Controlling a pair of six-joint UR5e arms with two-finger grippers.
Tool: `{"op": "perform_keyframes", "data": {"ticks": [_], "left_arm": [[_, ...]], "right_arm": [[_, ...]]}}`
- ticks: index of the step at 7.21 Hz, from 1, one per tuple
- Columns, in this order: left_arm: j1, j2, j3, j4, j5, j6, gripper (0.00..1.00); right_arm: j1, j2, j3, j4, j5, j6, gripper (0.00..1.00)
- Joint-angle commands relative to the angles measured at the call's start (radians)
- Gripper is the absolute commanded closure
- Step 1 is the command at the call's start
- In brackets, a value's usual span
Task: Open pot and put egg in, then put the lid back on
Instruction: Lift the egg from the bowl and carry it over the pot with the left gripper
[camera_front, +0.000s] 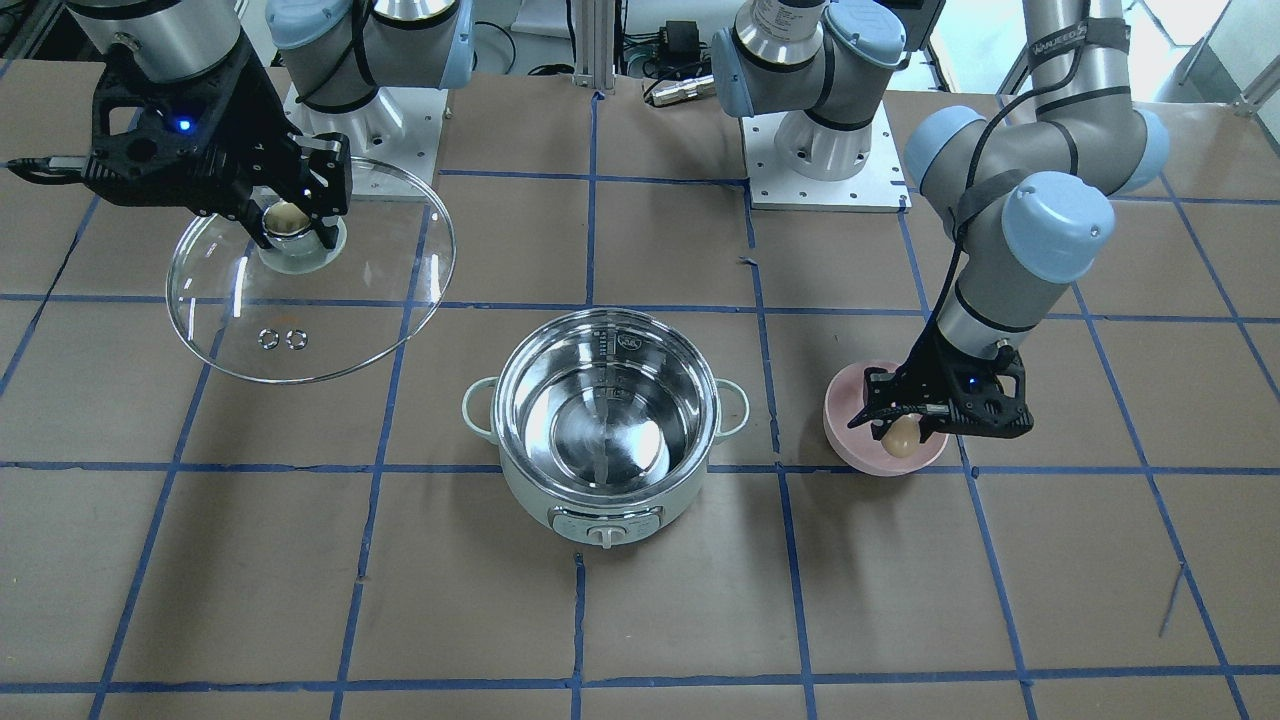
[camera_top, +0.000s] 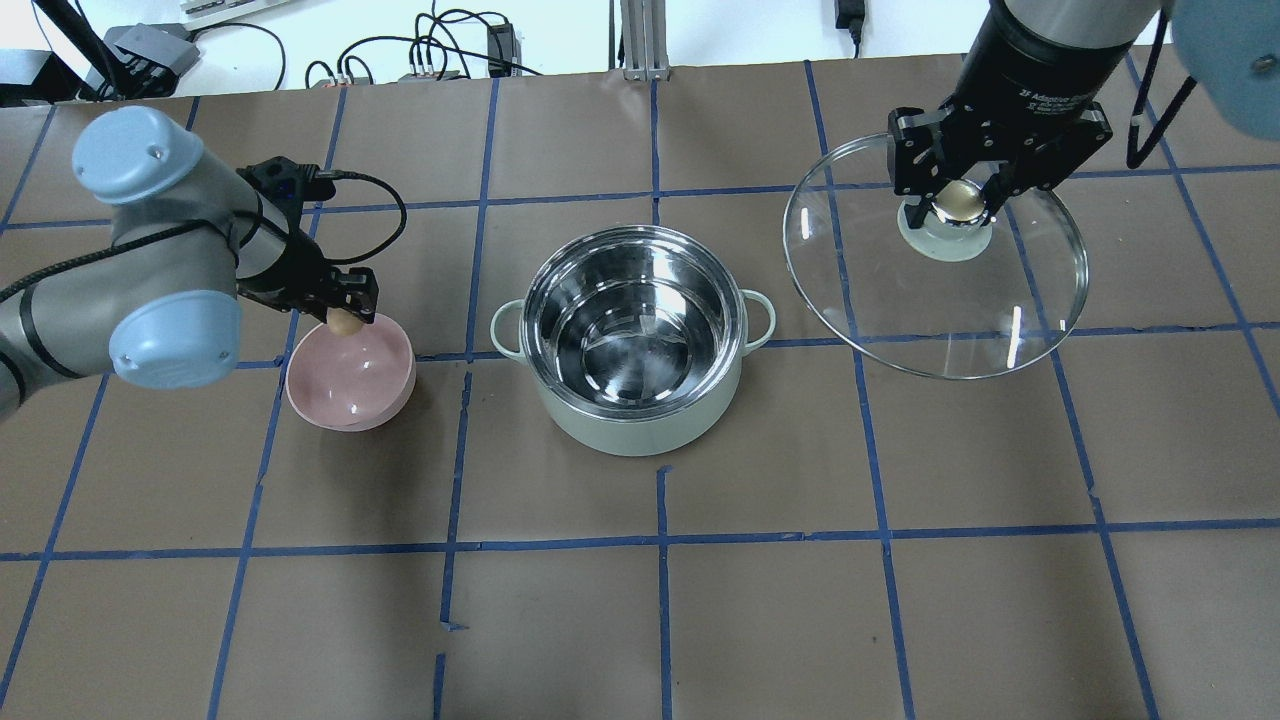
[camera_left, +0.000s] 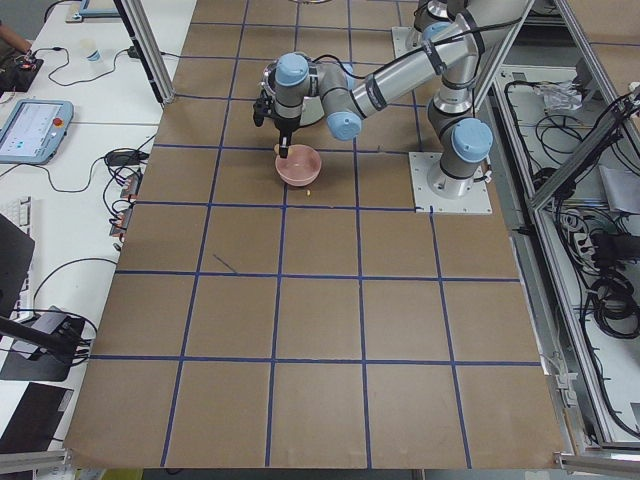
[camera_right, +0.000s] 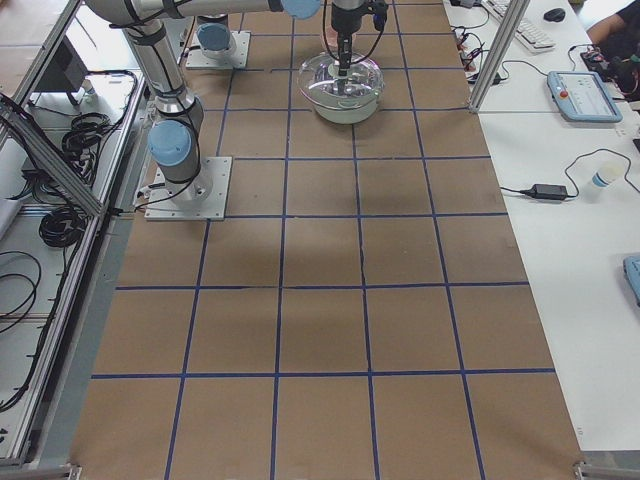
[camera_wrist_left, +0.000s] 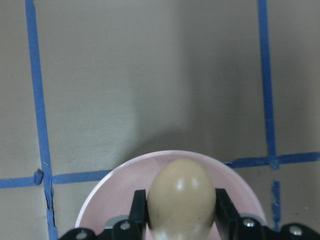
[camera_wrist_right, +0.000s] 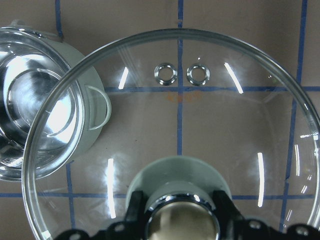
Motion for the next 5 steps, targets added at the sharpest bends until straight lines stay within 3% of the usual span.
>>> {"op": "perform_keyframes", "data": {"ticks": [1, 5], "left_arm": [[-0.065, 0.033, 0.117, -0.175, -0.002, -0.126, 0.71], [-0.336, -0.042, 0.239, -0.170, -0.005, -0.479, 0.71]], "right_arm": [[0.000, 0.000, 0.000, 0.001, 0.000, -0.001, 0.95], [0.000, 0.000, 0.002, 0.002, -0.002, -0.001, 0.95]]}}
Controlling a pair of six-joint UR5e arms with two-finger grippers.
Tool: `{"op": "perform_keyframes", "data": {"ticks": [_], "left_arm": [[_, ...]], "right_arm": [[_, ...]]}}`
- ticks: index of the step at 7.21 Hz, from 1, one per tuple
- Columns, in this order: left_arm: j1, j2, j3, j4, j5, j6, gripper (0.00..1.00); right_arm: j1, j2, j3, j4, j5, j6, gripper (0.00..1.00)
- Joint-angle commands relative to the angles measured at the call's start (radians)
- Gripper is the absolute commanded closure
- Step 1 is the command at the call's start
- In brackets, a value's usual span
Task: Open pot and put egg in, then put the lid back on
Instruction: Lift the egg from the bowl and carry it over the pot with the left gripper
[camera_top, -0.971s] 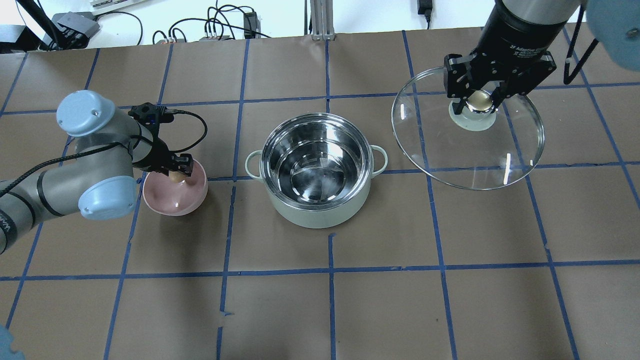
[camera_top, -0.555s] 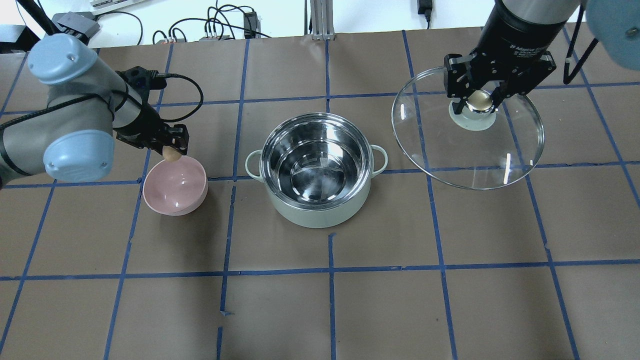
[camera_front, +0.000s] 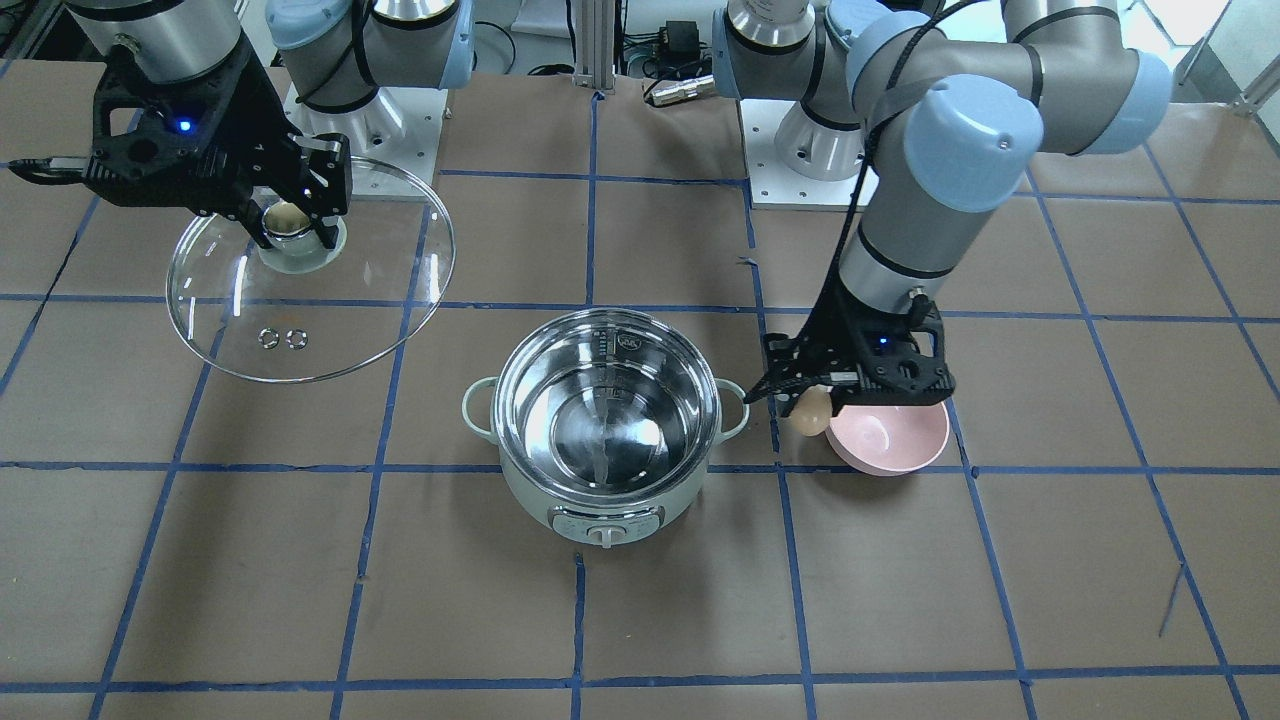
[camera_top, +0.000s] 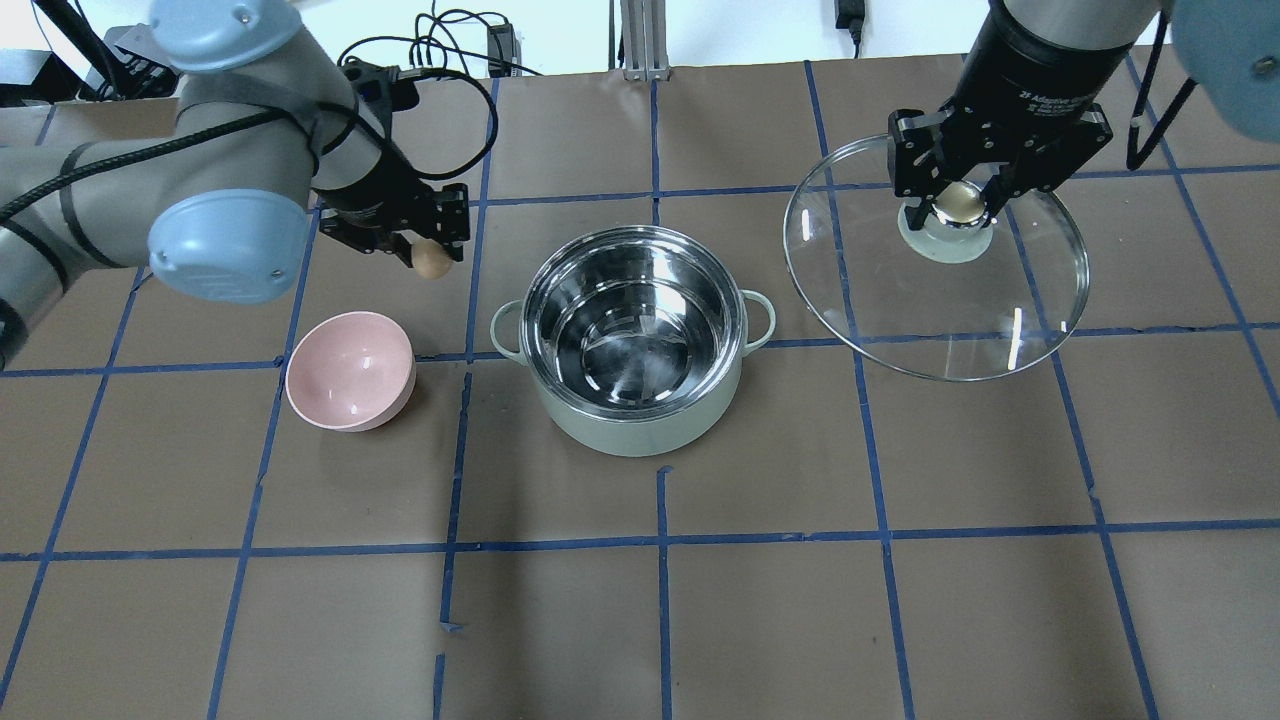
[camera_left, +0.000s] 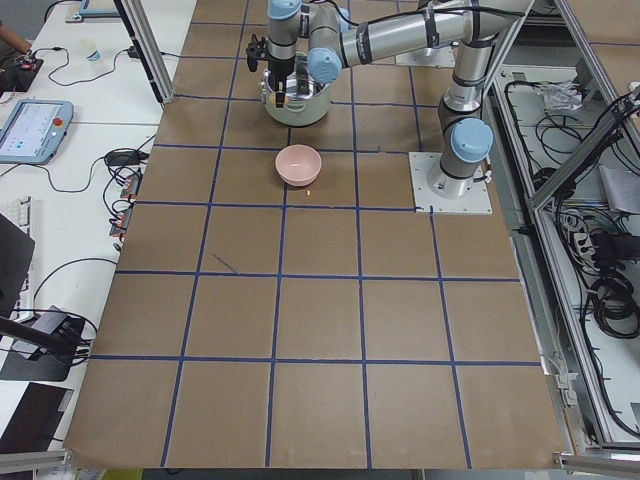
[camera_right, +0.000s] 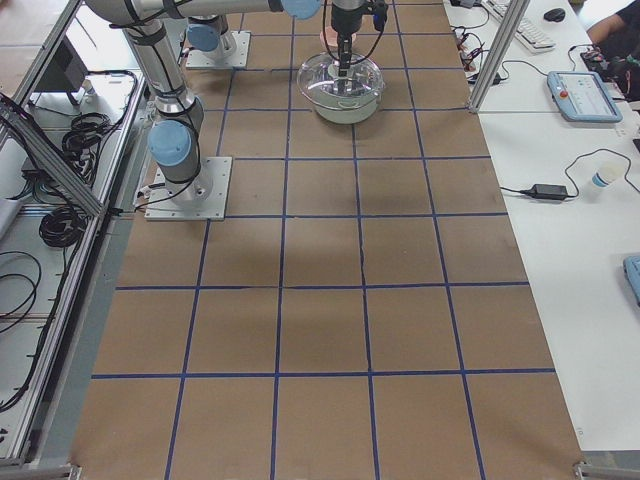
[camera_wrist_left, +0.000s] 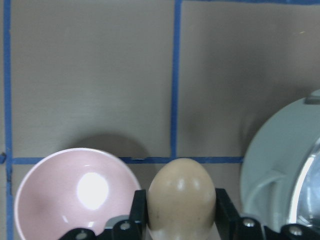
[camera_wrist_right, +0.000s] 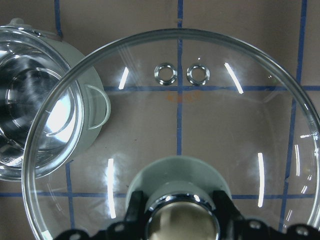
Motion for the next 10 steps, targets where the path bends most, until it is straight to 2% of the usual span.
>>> {"op": "perform_keyframes", "data": {"ticks": [1, 2, 6, 7, 10], "left_arm": [[-0.131, -0.075, 0.050, 0.036, -0.003, -0.188, 0.71], [-0.173, -0.110, 0.051, 0.075, 0.000, -0.236, 0.71], [-0.202, -0.139, 0.022, 0.075, 0.008, -0.280, 0.71], [-0.214, -0.144, 0.022, 0.078, 0.058, -0.277, 0.71], [-0.246, -0.159, -0.010, 0.125, 0.104, -0.274, 0.71]], "right_arm": [[0.000, 0.000, 0.002, 0.001, 0.001, -0.002, 0.95], [-0.002, 0.000, 0.002, 0.001, 0.001, -0.002, 0.95], [-0.002, 0.000, 0.004, 0.001, 0.000, -0.005, 0.95], [-0.003, 0.000, 0.004, 0.001, 0.000, -0.006, 0.95], [-0.003, 0.000, 0.005, 0.001, 0.000, -0.006, 0.95]]}}
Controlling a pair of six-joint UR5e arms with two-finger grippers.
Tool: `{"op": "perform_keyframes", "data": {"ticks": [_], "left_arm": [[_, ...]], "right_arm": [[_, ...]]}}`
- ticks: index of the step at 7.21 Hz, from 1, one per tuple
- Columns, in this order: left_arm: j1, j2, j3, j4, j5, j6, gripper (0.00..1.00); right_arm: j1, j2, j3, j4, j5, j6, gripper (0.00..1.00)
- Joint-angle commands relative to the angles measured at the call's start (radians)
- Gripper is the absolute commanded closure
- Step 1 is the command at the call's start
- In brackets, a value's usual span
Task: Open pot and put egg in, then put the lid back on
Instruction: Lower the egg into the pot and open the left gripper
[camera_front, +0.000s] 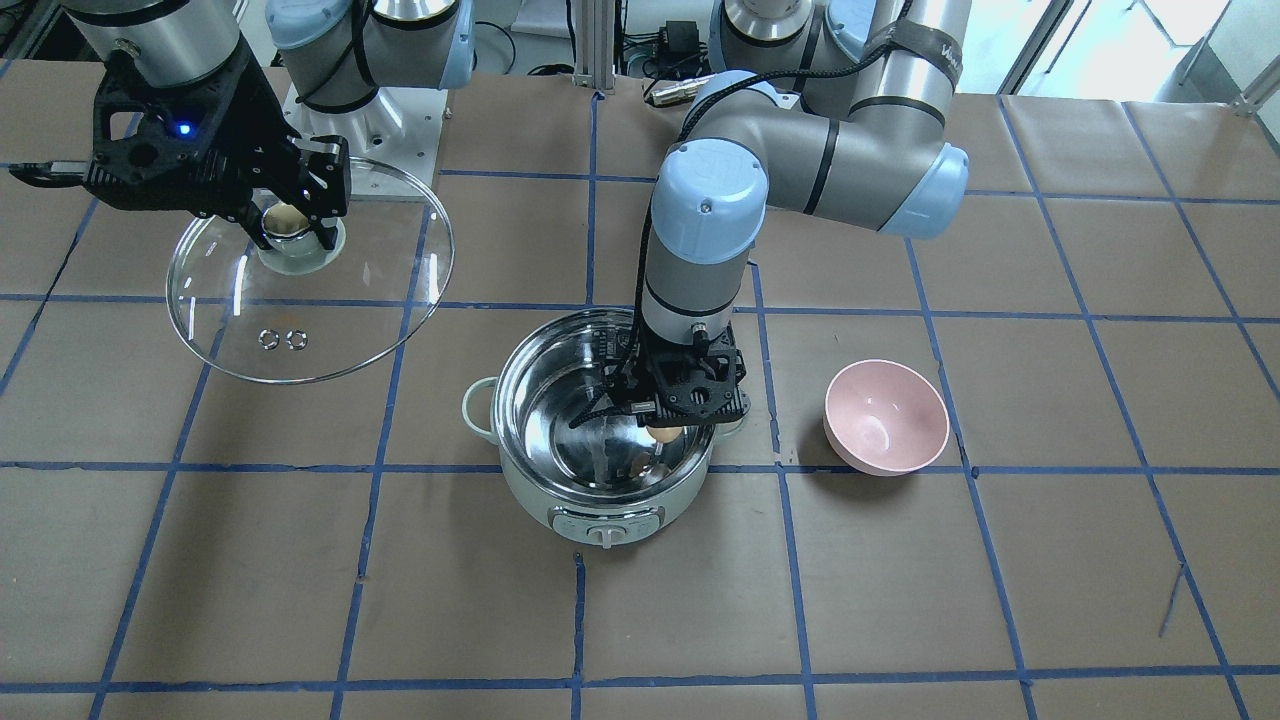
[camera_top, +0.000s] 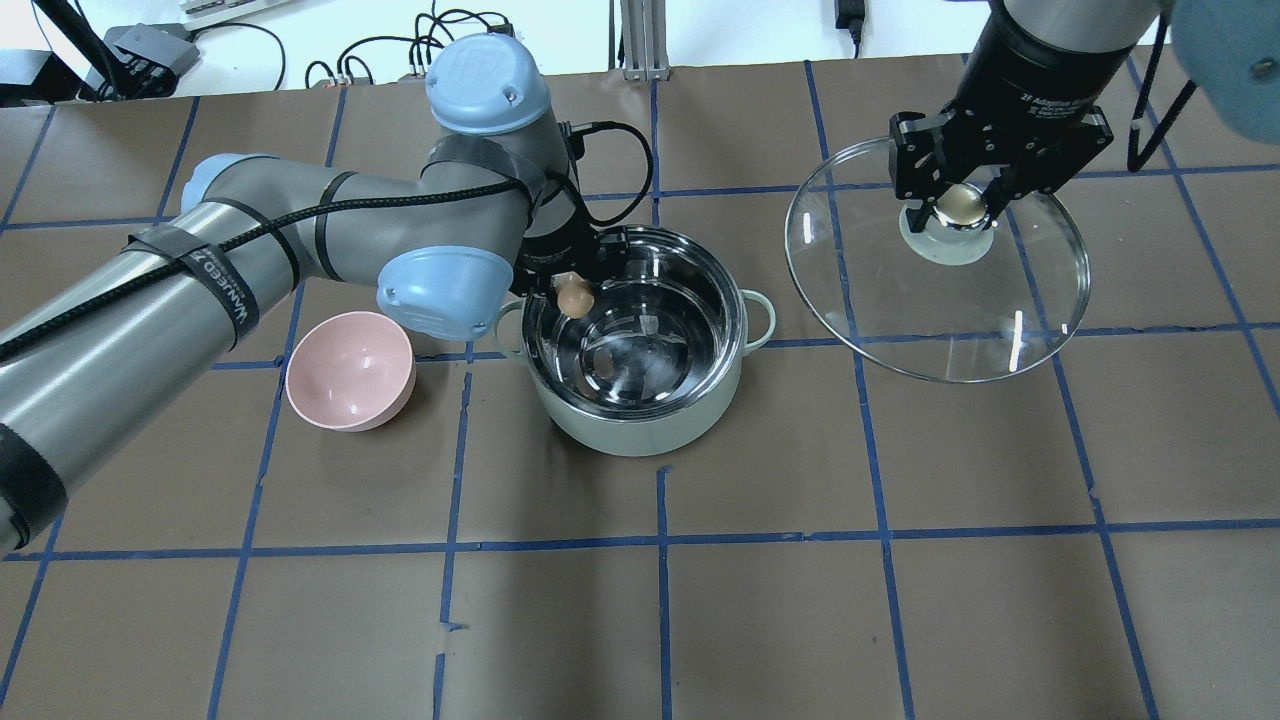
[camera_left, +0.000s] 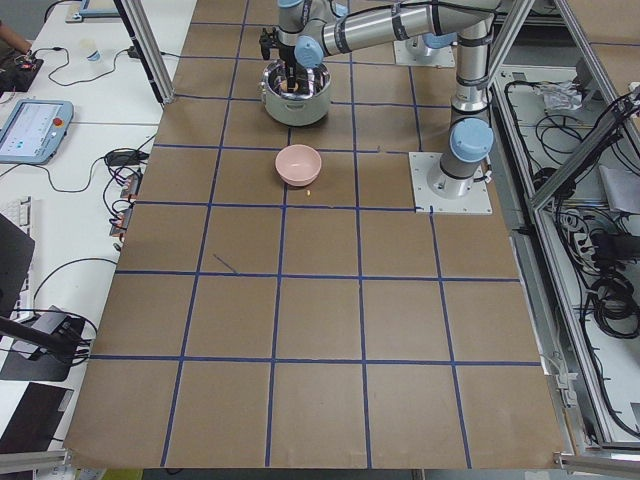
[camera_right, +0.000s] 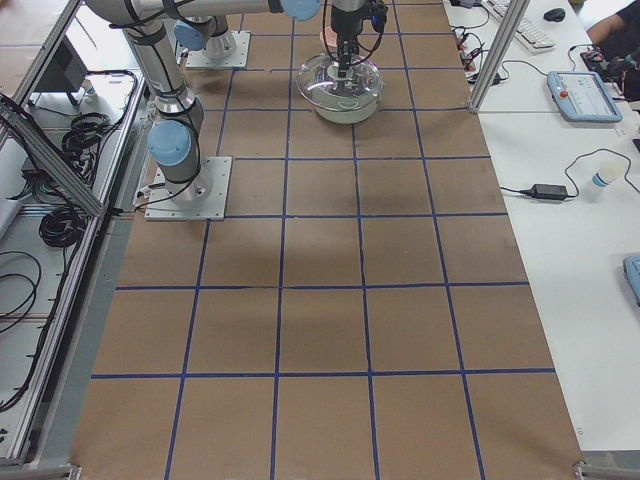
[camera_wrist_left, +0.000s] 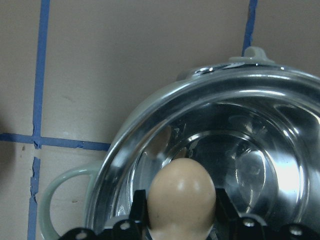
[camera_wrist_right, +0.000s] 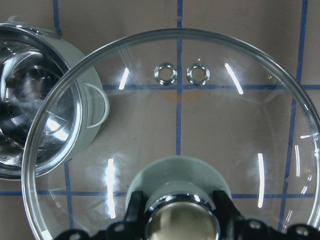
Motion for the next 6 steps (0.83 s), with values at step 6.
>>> {"op": "perform_keyframes", "data": {"ticks": [6], "left_arm": [[-0.066, -0.058, -0.019, 0.090, 0.151, 0.043, 0.71]], "right_arm": [[0.000, 0.000, 0.002, 0.000, 0.000, -0.012, 0.95]]}}
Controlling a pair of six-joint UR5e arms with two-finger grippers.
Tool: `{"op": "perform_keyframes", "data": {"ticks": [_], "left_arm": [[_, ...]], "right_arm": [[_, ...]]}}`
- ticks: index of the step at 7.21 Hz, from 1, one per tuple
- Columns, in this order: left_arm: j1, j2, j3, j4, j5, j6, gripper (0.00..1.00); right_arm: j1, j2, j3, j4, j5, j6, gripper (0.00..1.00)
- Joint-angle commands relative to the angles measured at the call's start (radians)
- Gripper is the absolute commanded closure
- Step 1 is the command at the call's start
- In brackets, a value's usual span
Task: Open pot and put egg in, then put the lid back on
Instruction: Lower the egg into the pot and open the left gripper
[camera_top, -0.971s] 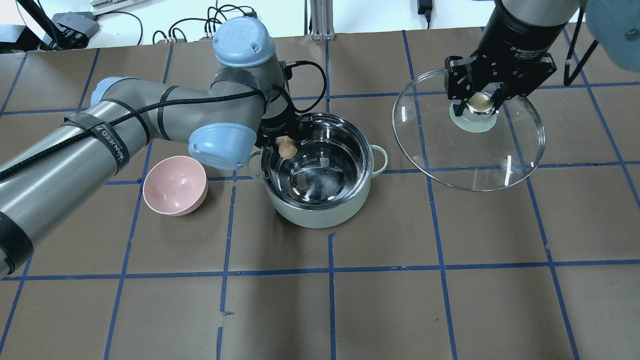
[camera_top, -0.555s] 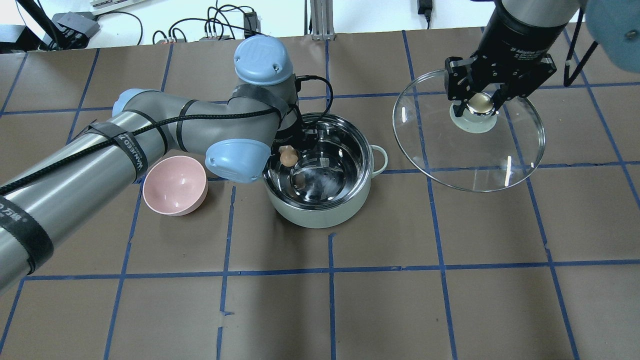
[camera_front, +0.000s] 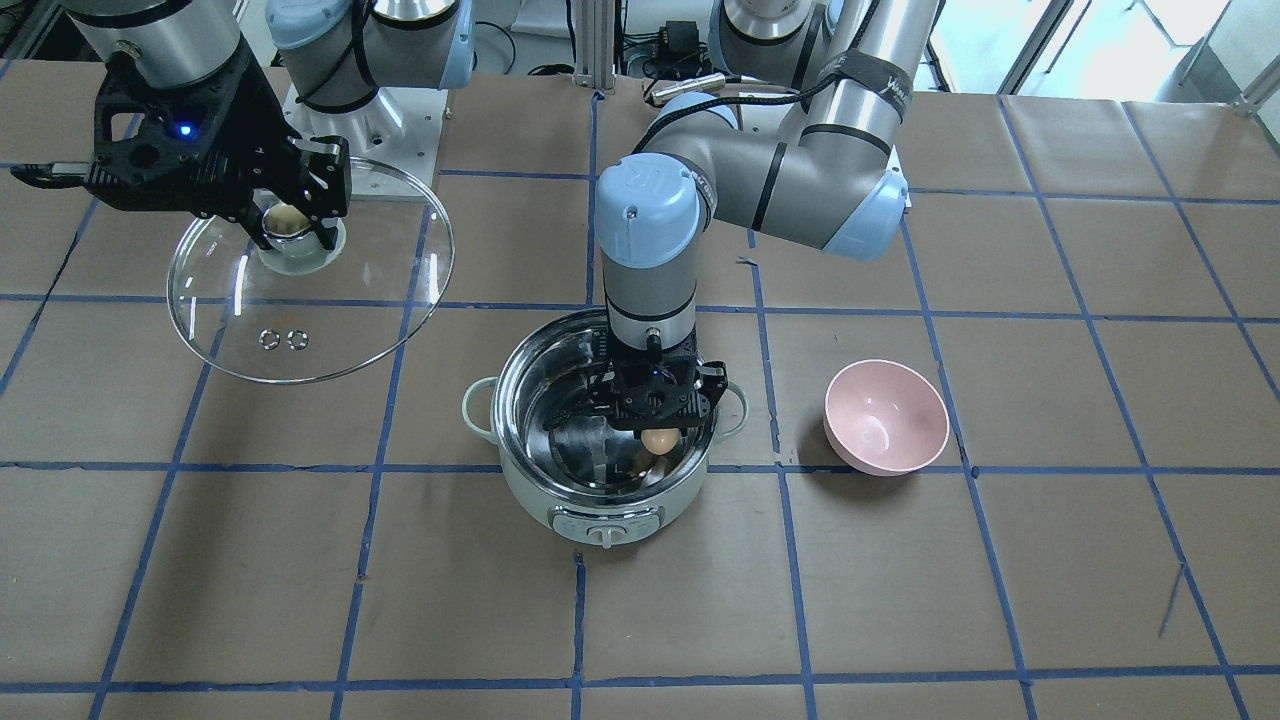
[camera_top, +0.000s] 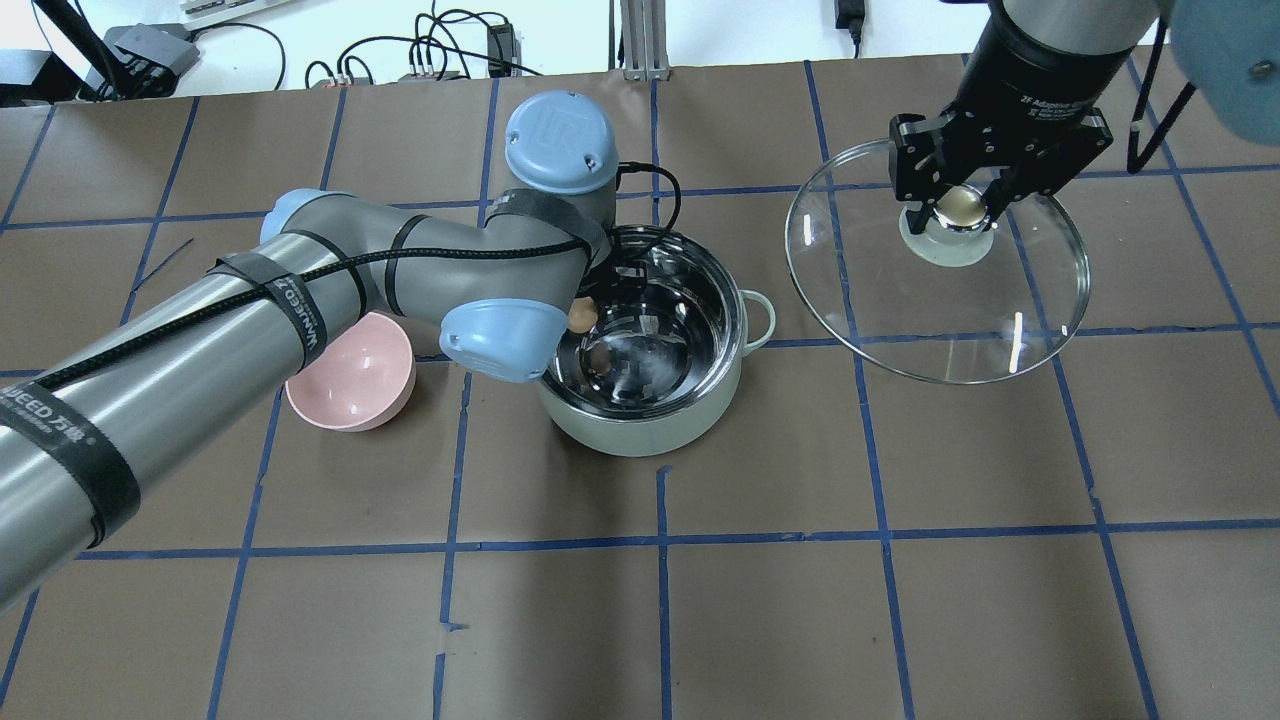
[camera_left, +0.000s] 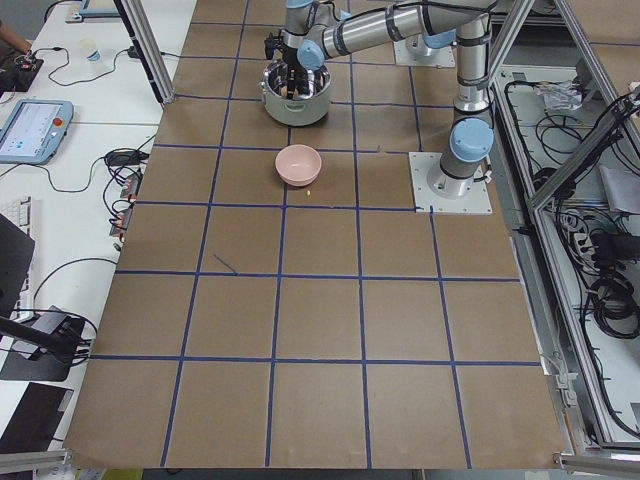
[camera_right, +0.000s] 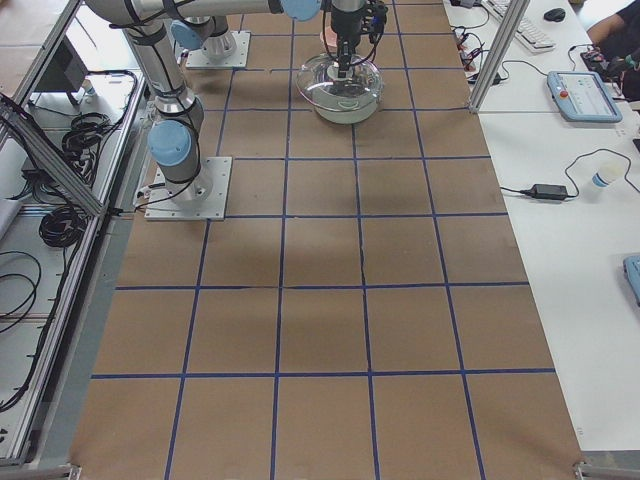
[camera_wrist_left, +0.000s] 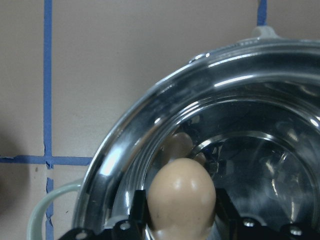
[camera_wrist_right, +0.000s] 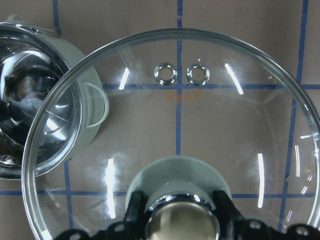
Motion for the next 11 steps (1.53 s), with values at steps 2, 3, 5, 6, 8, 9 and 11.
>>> {"op": "perform_keyframes", "data": {"ticks": [2, 3, 5, 6, 8, 9, 11], "left_arm": [[-0.004, -0.013, -0.001, 0.003, 0.005, 0.001, 0.69], [-0.004, -0.014, -0.004, 0.003, 0.008, 0.001, 0.39], [-0.004, -0.010, 0.007, 0.003, 0.070, 0.002, 0.06], [-0.004, 0.002, 0.021, 0.006, 0.069, 0.024, 0.00], [-0.001, 0.047, 0.030, 0.003, 0.057, 0.033, 0.00], [0.005, 0.079, 0.035, -0.005, 0.055, 0.033, 0.00], [0.127, 0.107, 0.039, -0.049, -0.047, 0.054, 0.00]], "right_arm": [[0.000, 0.000, 0.002, 0.000, -0.003, -0.012, 0.95], [-0.002, 0.000, 0.003, -0.001, 0.000, -0.012, 0.95], [0.005, 0.000, -0.001, -0.001, -0.009, -0.014, 0.95], [0.008, 0.003, -0.003, -0.009, -0.014, -0.024, 0.95], [0.012, 0.026, -0.012, -0.014, -0.015, -0.027, 0.95], [0.018, 0.031, -0.018, -0.020, -0.011, -0.023, 0.95], [0.088, 0.127, -0.058, -0.089, -0.014, 0.023, 0.95]]}}
